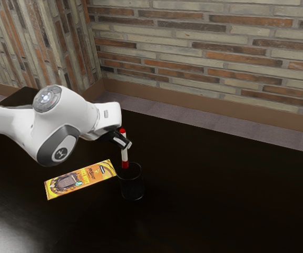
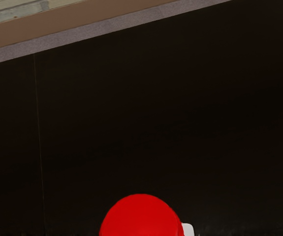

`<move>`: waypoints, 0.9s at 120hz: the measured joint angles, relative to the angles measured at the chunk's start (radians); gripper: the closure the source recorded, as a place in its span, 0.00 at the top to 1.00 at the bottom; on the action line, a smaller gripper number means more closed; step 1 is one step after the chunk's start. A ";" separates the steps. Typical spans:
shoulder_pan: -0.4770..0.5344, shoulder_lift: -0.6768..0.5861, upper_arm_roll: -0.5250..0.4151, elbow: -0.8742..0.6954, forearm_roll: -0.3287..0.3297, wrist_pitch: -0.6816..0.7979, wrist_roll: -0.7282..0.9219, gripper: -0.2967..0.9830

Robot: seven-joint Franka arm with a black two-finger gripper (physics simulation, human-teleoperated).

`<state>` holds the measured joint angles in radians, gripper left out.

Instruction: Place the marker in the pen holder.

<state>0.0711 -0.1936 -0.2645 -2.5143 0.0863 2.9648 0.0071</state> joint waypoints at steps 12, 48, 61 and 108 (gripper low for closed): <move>0.001 0.017 0.000 0.000 0.000 0.002 -0.030 0.17; 0.003 -0.005 0.004 0.016 0.005 -0.076 -0.096 0.57; 0.024 -0.006 0.039 0.252 -0.019 -0.249 -0.113 0.65; -0.040 0.135 0.330 1.029 0.007 -1.226 -0.153 0.75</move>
<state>0.0312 -0.0585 0.0660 -1.4857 0.0935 1.7386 -0.1456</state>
